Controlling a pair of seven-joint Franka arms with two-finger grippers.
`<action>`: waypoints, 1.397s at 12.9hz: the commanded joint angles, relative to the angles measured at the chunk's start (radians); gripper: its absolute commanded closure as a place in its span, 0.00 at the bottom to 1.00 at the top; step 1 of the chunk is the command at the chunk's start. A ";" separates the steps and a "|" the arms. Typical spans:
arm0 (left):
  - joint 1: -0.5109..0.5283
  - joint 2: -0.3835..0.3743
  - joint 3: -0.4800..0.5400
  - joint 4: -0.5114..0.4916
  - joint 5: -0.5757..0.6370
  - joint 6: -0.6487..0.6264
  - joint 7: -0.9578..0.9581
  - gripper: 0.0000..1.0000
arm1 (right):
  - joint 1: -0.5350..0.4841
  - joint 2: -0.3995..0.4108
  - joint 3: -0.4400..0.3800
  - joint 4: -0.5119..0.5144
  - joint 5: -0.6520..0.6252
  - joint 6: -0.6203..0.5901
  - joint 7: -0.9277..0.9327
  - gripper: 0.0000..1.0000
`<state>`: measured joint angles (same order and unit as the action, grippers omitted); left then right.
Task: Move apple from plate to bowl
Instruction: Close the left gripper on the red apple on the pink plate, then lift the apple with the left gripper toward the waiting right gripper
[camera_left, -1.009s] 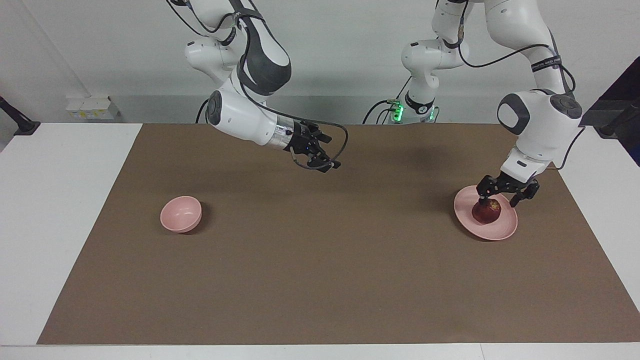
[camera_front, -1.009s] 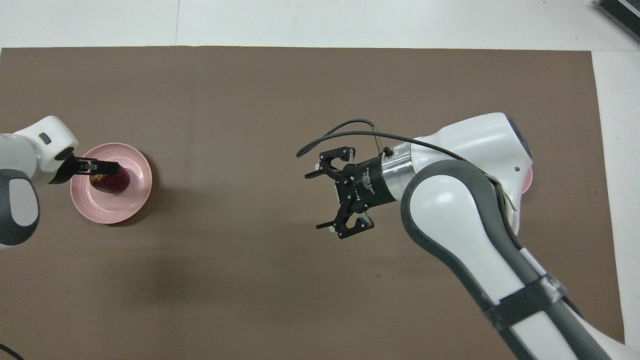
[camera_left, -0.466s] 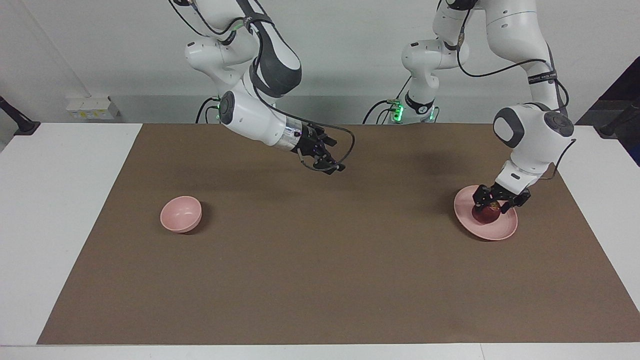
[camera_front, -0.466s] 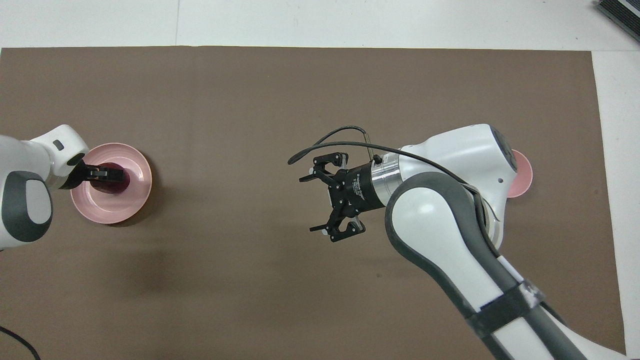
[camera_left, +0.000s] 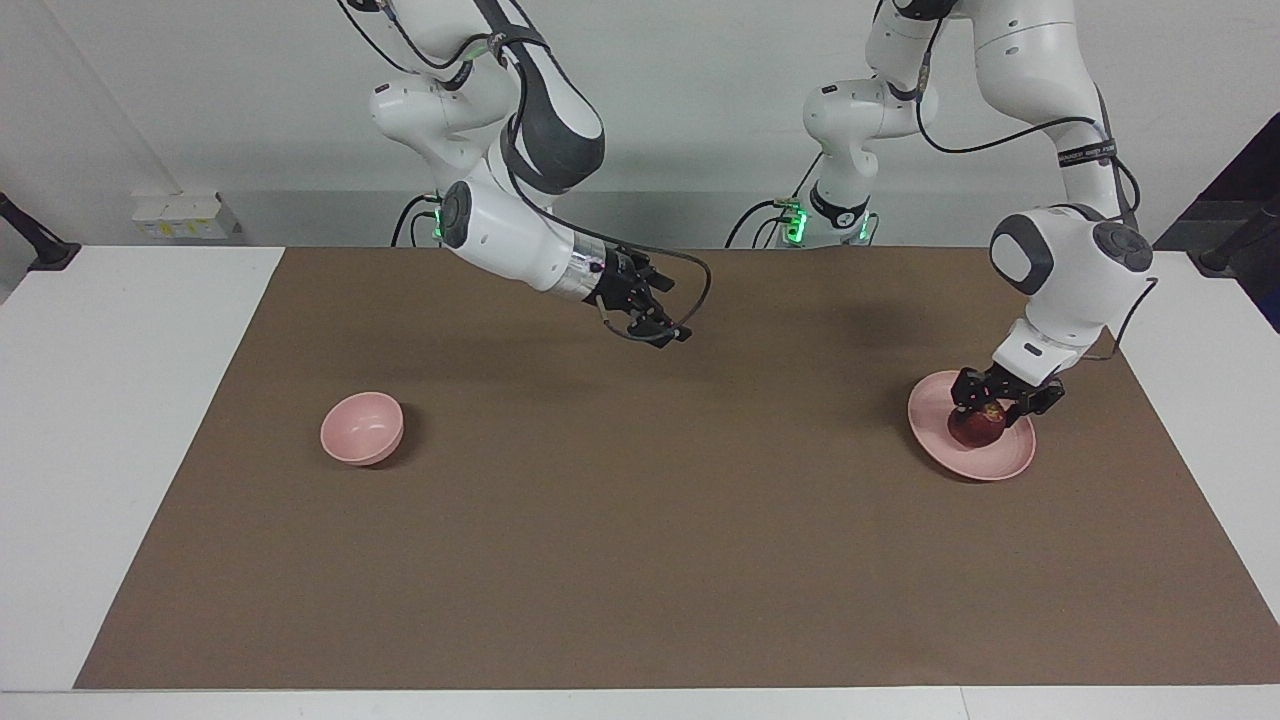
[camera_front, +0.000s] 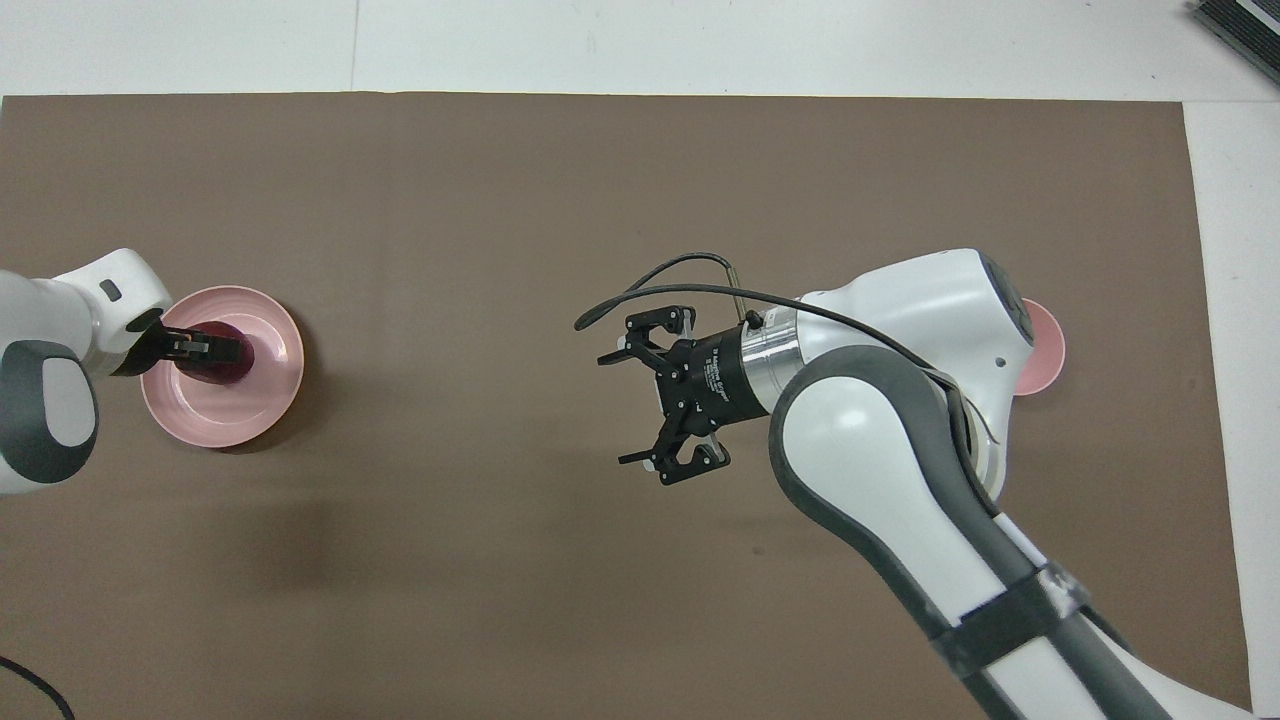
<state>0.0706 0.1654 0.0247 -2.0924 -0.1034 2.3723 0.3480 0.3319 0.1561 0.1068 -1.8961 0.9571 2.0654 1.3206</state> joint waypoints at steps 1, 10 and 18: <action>-0.005 -0.044 -0.006 0.055 -0.012 -0.103 0.019 1.00 | 0.004 -0.023 0.001 -0.024 0.012 0.024 0.017 0.00; -0.091 -0.129 -0.034 0.089 -0.416 -0.209 0.016 1.00 | 0.006 -0.023 0.007 -0.024 0.022 0.033 0.023 0.00; -0.092 -0.133 -0.136 0.086 -0.820 -0.203 0.000 1.00 | 0.007 -0.021 0.008 -0.023 0.074 0.086 0.026 0.00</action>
<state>-0.0208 0.0459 -0.0875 -2.0019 -0.8480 2.1760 0.3529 0.3369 0.1544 0.1075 -1.8963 0.9900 2.0935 1.3221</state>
